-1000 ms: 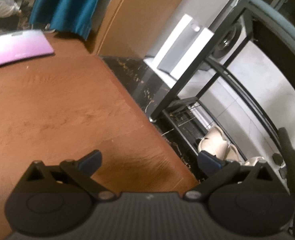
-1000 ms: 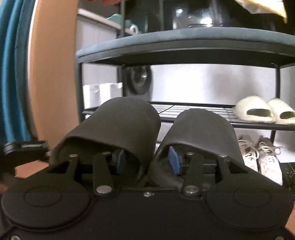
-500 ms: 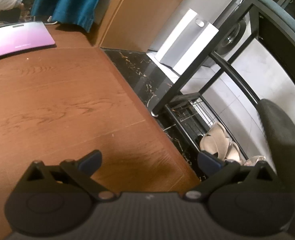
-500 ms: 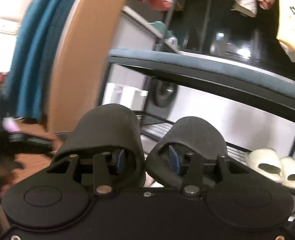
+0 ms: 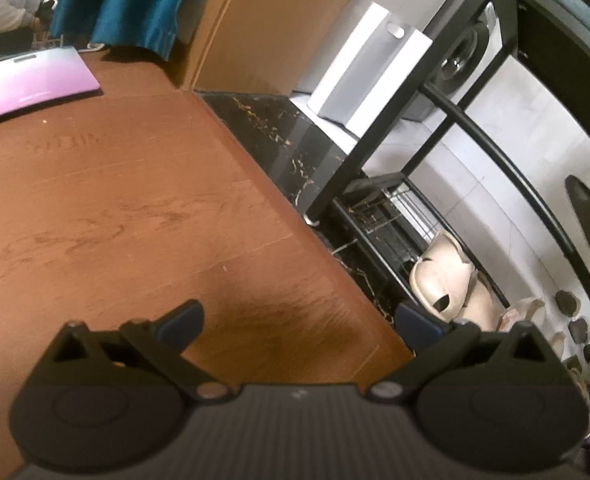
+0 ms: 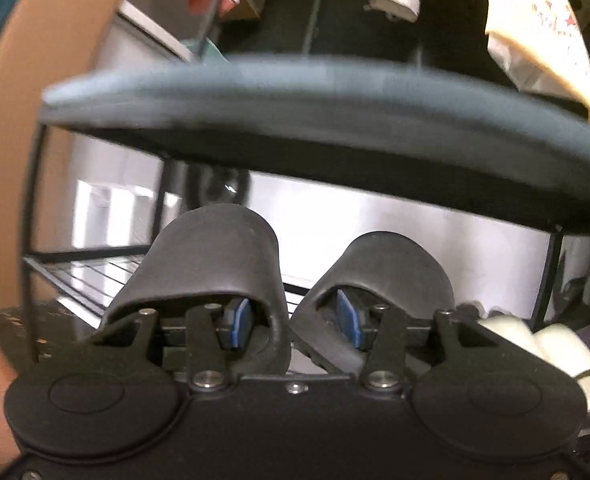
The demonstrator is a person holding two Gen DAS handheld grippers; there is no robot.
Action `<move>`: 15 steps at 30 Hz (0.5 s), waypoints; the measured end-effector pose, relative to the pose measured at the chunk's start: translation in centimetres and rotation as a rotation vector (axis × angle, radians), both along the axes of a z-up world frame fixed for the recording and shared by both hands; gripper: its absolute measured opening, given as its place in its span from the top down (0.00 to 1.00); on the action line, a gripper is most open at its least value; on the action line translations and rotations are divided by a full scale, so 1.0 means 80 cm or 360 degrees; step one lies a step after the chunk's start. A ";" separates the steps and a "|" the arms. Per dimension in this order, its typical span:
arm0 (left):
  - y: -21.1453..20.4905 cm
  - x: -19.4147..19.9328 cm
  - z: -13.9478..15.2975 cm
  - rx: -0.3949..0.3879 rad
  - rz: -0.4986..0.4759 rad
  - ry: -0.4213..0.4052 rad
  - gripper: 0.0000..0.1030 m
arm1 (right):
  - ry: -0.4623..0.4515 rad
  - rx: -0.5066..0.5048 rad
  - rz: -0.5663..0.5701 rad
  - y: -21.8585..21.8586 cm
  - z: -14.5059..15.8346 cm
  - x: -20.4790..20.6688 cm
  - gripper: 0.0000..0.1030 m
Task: Organize scattered shoes
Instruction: 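Slide the slippers onto the rack shelf beside the white slides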
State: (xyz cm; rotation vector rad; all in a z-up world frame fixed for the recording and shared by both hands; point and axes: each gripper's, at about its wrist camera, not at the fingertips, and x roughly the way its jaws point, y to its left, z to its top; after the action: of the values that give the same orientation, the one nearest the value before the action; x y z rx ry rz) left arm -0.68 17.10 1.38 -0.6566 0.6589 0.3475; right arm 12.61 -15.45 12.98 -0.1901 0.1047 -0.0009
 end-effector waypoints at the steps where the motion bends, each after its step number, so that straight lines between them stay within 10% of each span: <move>1: 0.000 0.001 -0.001 -0.0004 -0.0011 0.0003 0.01 | 0.0034 0.0007 -0.0069 -0.003 -0.006 0.031 0.56; 7: -0.001 0.007 -0.009 -0.0001 -0.0036 0.0012 0.01 | 0.0135 0.0101 -0.0139 -0.032 -0.022 0.086 0.55; 12: 0.001 0.009 -0.011 -0.0024 -0.0038 0.0025 0.01 | 0.0280 0.0457 -0.0264 -0.050 -0.041 0.085 0.08; 15: 0.002 0.008 -0.011 -0.0035 -0.0041 0.0020 0.01 | 0.0226 0.0449 -0.0246 -0.045 -0.042 0.069 0.07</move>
State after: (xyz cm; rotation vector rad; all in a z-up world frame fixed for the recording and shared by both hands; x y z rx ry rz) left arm -0.02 17.29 0.49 -0.6668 0.6832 0.3213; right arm 18.11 -19.07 9.63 0.1004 0.2591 -0.1259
